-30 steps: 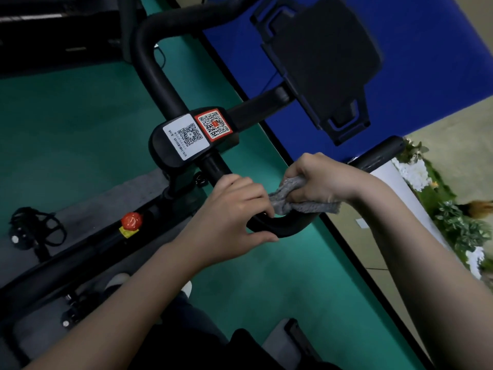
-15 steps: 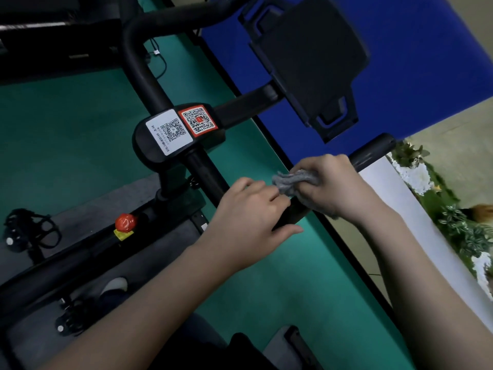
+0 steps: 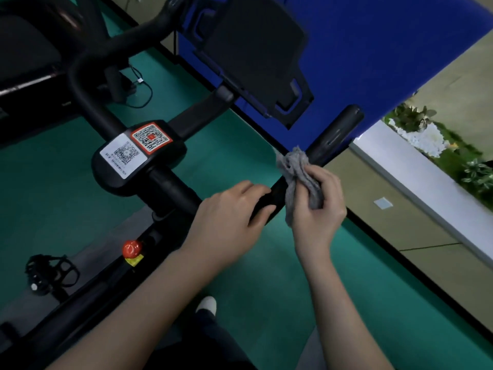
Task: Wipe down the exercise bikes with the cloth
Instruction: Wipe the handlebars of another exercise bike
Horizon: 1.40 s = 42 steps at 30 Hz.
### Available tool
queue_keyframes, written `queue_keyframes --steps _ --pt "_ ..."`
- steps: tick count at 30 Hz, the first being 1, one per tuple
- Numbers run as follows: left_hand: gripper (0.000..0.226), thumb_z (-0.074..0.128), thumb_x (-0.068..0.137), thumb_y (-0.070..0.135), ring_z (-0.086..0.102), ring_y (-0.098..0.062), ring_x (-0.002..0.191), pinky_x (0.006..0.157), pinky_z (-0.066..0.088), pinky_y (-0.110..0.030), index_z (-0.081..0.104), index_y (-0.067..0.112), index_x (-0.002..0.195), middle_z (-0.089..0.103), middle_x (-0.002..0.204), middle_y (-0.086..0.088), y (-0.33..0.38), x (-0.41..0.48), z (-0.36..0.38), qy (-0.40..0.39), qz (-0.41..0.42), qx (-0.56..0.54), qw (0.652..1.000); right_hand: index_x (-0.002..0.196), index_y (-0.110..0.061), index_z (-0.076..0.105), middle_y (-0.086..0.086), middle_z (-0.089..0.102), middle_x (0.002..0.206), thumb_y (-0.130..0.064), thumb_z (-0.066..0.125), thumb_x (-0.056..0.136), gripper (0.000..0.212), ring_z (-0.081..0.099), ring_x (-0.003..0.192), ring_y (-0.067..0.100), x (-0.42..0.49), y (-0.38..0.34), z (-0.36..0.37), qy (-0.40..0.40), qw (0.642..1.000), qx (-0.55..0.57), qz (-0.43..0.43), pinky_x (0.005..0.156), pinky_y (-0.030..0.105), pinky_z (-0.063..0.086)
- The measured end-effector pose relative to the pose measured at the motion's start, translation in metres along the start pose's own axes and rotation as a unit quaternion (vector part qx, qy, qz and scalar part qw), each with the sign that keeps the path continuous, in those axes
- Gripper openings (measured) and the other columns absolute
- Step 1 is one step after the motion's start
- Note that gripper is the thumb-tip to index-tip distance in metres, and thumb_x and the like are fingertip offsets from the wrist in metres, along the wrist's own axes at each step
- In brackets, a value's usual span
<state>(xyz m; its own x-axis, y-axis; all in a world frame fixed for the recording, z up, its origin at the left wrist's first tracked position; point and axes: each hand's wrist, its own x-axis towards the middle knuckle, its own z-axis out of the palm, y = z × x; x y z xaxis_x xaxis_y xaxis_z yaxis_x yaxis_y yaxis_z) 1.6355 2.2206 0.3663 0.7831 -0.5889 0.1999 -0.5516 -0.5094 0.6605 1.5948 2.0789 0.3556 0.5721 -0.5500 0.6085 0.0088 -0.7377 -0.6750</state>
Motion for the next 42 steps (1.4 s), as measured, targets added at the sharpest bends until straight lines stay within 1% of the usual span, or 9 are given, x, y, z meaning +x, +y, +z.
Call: queue_keyframes --steps 3,7,11,15,26,30,34,38,42 --pt "0.031 0.054 0.085 0.042 0.065 -0.020 0.082 0.068 0.054 -0.039 0.062 0.027 0.111 0.064 0.100 0.011 -0.002 0.000 0.002 0.014 -0.005 -0.013 1.000 0.100 -0.008 0.063 0.007 0.061 0.100 0.007 0.056 0.082 0.024 0.059 0.096 0.018 -0.009 -0.004 0.013 0.102 0.989 0.061 0.086 0.089 0.025 0.044" --pt "0.030 0.054 0.084 0.043 0.063 -0.016 0.080 0.068 0.054 -0.038 0.063 0.028 0.109 0.063 0.096 0.013 -0.001 0.000 0.003 0.019 -0.009 -0.008 1.000 0.100 -0.028 0.055 0.009 0.061 0.102 -0.003 0.054 0.085 0.029 0.060 0.099 0.022 -0.045 -0.023 0.019 0.153 0.954 0.135 0.219 0.089 0.032 0.048" --pt "0.028 0.054 0.084 0.045 0.058 -0.006 0.075 0.062 0.052 -0.030 0.064 0.033 0.107 0.060 0.092 0.017 0.001 0.000 0.004 0.034 -0.025 0.022 0.999 0.106 -0.020 0.057 0.009 0.067 0.105 -0.010 0.055 0.093 0.017 0.065 0.094 0.018 -0.067 -0.041 0.028 0.180 0.849 0.243 0.433 0.082 0.027 0.052" --pt "0.026 0.057 0.084 0.043 0.055 -0.005 0.078 0.062 0.051 -0.030 0.064 0.034 0.107 0.059 0.093 0.020 0.002 -0.001 0.004 0.040 -0.026 0.022 0.999 0.108 -0.008 0.059 0.014 0.069 0.099 -0.008 0.051 0.096 0.015 0.067 0.084 0.024 -0.051 -0.036 0.033 0.185 0.735 0.347 0.552 0.073 0.032 0.056" --pt "0.027 0.058 0.081 0.042 0.060 -0.006 0.081 0.076 0.051 -0.033 0.066 0.034 0.106 0.062 0.094 0.020 0.007 0.004 0.001 0.009 -0.052 -0.033 0.998 0.094 -0.006 0.058 0.016 0.062 0.081 -0.003 0.052 0.094 0.007 0.060 0.073 0.024 -0.041 -0.027 0.028 0.154 0.667 0.443 0.580 0.062 0.029 0.054" --pt "0.033 0.058 0.079 0.045 0.059 -0.005 0.080 0.078 0.047 -0.023 0.065 0.034 0.110 0.063 0.095 0.019 0.009 0.006 -0.002 -0.003 -0.061 -0.034 0.998 0.089 -0.011 0.056 0.009 0.060 0.076 -0.005 0.050 0.095 0.010 0.059 0.064 0.016 -0.023 -0.011 0.033 0.167 0.675 0.458 0.554 0.061 0.027 0.052" --pt "0.033 0.059 0.086 0.043 0.055 0.001 0.089 0.077 0.038 -0.003 0.062 0.031 0.117 0.062 0.099 0.018 0.015 0.014 0.002 -0.014 -0.065 -0.031 0.997 0.090 -0.008 0.054 0.008 0.063 0.073 -0.007 0.050 0.095 0.007 0.061 0.063 0.016 -0.034 -0.016 0.028 0.122 0.642 0.512 0.558 0.057 0.024 0.053" --pt "0.030 0.062 0.088 0.032 0.053 0.004 0.091 0.077 0.036 -0.002 0.062 0.026 0.117 0.059 0.104 0.017 0.024 0.021 0.011 -0.006 -0.072 -0.029 0.997 0.095 -0.005 0.059 0.013 0.065 0.081 -0.005 0.047 0.096 0.012 0.064 0.070 0.020 -0.033 -0.012 0.026 0.094 0.603 0.551 0.569 0.063 0.028 0.055" --pt "0.031 0.064 0.085 0.035 0.054 0.003 0.089 0.072 0.036 -0.003 0.062 0.029 0.116 0.057 0.105 0.019 0.027 0.026 0.017 0.003 -0.081 -0.026 0.996 0.092 -0.008 0.060 0.008 0.067 0.078 -0.002 0.047 0.096 0.015 0.065 0.068 0.016 -0.002 0.002 0.026 0.138 0.609 0.544 0.560 0.068 0.030 0.056"
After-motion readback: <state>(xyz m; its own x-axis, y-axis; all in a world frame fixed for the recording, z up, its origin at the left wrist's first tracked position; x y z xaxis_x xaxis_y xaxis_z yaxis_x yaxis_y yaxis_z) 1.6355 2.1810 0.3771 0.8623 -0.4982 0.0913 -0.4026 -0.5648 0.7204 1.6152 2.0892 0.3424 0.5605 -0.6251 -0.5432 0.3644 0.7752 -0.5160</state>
